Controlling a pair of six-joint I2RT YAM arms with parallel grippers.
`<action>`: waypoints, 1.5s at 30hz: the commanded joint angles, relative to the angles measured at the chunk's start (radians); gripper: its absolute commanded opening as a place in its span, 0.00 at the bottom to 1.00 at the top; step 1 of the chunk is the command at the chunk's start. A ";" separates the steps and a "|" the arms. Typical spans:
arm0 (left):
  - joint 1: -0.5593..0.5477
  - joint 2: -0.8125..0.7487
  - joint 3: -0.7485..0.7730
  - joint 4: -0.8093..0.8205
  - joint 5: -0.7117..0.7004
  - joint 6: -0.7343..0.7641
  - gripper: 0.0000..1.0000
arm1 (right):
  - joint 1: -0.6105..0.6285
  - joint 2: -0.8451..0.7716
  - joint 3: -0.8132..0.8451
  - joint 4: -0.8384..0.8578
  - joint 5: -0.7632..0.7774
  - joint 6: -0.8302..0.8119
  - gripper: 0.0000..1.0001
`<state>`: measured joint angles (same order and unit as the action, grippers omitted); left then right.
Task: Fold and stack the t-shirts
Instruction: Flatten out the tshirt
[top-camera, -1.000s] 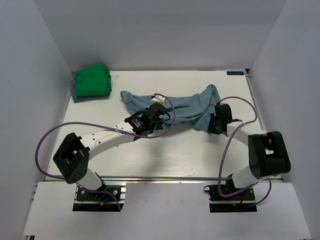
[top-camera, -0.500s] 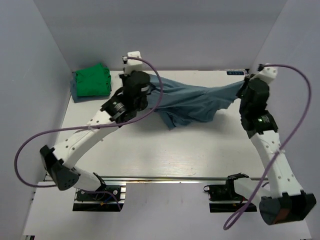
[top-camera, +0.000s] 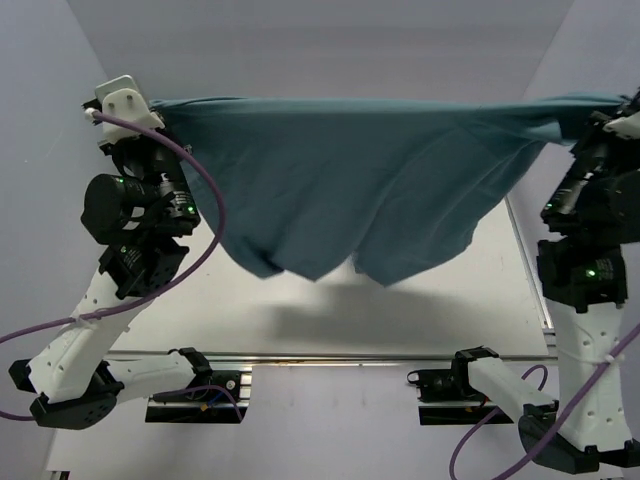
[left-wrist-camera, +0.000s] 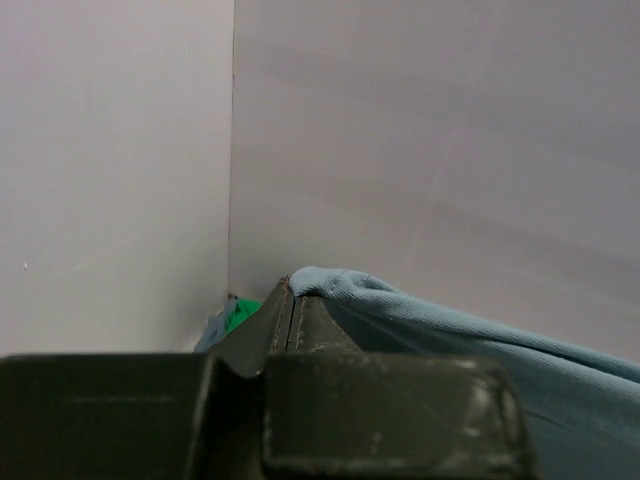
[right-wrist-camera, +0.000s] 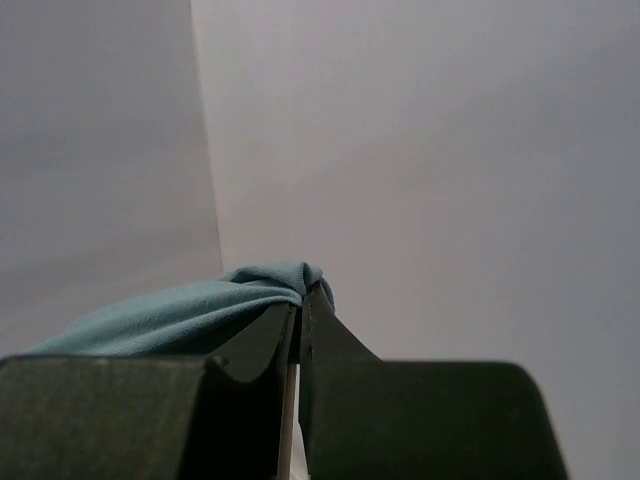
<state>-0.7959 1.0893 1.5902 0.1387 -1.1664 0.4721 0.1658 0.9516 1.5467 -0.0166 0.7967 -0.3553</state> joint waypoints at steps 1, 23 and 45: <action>0.030 0.006 0.065 0.013 -0.096 0.123 0.00 | -0.031 -0.005 0.142 0.094 0.142 -0.198 0.00; 0.011 0.014 0.245 -0.408 0.194 -0.110 0.00 | -0.026 0.001 0.359 -0.183 -0.294 -0.031 0.00; 0.287 0.519 -0.145 -0.185 0.263 -0.475 0.00 | -0.054 0.541 -0.122 0.156 -0.264 0.173 0.00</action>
<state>-0.5503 1.5257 1.3949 -0.0624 -0.9379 0.1001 0.1299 1.4498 1.3663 0.0132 0.5205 -0.2142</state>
